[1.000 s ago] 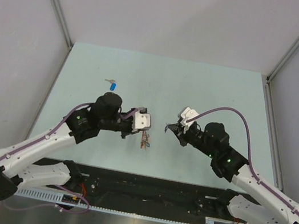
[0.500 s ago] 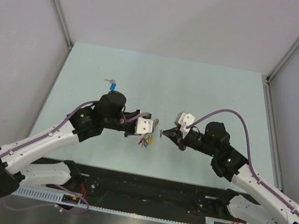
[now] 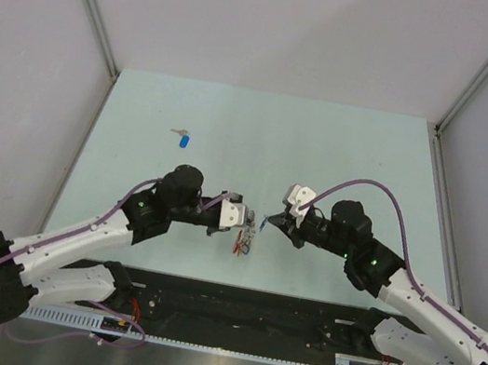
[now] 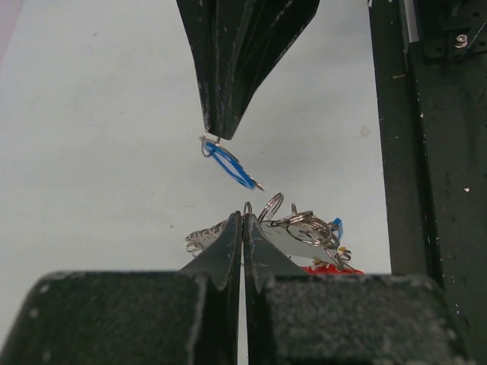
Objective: Put the keys on the keyring
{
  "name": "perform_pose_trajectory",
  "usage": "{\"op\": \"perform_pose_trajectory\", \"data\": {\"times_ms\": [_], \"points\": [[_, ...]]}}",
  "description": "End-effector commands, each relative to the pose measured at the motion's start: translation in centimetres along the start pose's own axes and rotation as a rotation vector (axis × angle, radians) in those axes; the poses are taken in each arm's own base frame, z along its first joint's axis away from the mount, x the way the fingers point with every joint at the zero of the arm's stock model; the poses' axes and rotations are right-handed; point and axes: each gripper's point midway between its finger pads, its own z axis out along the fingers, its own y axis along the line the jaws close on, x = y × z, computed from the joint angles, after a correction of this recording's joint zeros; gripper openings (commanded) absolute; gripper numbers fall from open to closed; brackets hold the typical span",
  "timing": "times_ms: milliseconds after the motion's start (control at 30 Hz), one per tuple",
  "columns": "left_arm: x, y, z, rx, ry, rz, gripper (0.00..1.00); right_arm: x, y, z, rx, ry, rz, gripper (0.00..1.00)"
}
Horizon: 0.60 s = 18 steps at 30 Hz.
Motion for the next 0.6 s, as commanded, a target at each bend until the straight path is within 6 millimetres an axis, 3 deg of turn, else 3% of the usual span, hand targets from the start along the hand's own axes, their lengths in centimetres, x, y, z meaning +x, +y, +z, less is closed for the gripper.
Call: {"op": "perform_pose_trajectory", "data": {"times_ms": [0,133,300,567], "points": [[-0.5,1.1,2.6,-0.007,-0.066,-0.042,0.0,-0.1,-2.3,-1.2,0.158,0.028,0.045,0.0],[1.0,0.3,4.9,0.023,-0.052,-0.121,0.0,1.3,-3.4,-1.9,0.267,0.042,0.107,0.0],[3.2,-0.8,8.0,0.032,-0.002,-0.17,0.0,2.9,-5.8,-4.3,0.511,0.067,0.206,0.0],[9.1,-3.1,12.1,0.053,0.161,-0.274,0.0,4.8,-7.2,-7.7,0.761,0.086,0.306,0.0]]}}
